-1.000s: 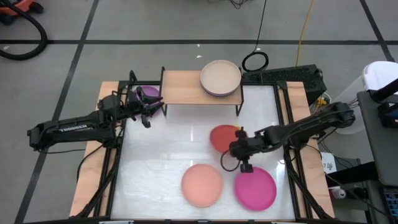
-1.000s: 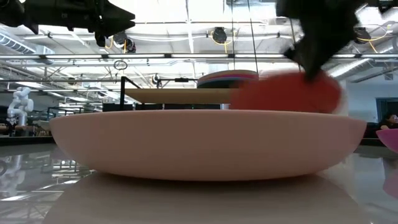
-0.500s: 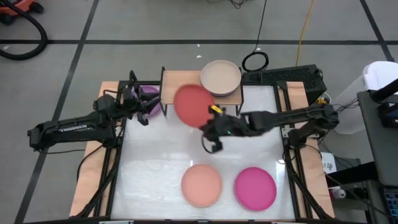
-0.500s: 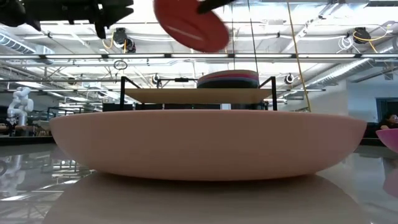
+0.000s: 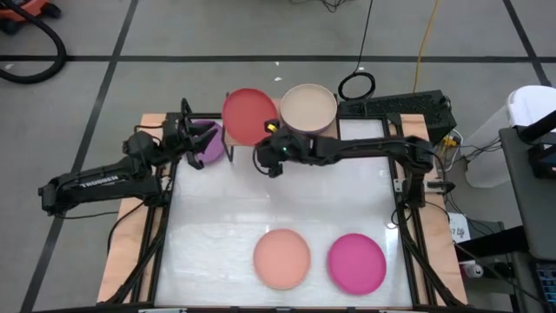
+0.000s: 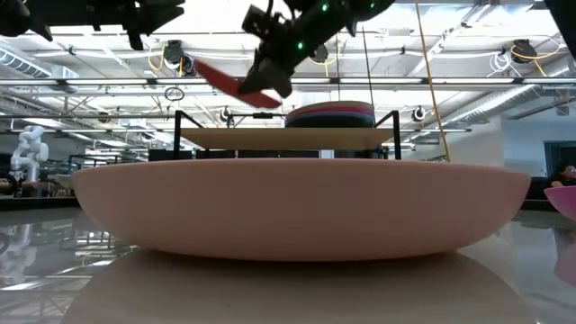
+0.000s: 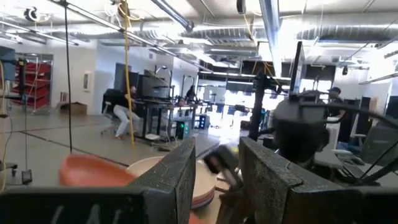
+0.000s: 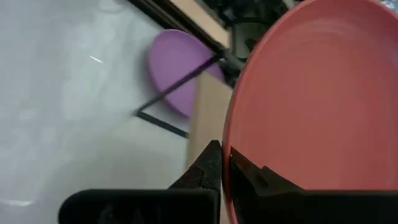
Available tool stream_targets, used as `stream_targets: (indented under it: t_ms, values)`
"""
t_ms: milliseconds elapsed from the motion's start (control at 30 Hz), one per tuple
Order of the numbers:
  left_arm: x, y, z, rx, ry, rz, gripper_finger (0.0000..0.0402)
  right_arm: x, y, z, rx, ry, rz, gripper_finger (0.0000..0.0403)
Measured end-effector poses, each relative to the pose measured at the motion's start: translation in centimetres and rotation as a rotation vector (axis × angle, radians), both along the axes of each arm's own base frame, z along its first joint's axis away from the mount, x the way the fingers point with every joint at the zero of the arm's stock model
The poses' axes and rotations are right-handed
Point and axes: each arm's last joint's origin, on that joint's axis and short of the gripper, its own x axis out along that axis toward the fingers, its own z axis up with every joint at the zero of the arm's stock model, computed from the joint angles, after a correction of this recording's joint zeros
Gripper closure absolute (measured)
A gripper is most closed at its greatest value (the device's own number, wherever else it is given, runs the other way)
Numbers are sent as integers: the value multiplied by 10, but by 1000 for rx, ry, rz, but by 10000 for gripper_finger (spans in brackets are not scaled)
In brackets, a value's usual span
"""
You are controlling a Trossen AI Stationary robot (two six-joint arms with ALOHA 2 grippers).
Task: Place and stack plates onto a shelf
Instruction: Put the orange plate on the shelf
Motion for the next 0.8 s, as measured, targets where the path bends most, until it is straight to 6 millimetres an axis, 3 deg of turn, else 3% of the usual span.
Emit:
stream_targets:
  t_ms: [167,433,800]
  values:
    - [1,0,-3,-11,27,1,275,2,-8,-14,84,35,24,403]
    - [1,0,-4,-31,29,-4,275,0,-10,-17,133,48,10,400]
    - [2,1,-7,-38,68,-1,275,-2,-20,-17,140,43,-18,347]
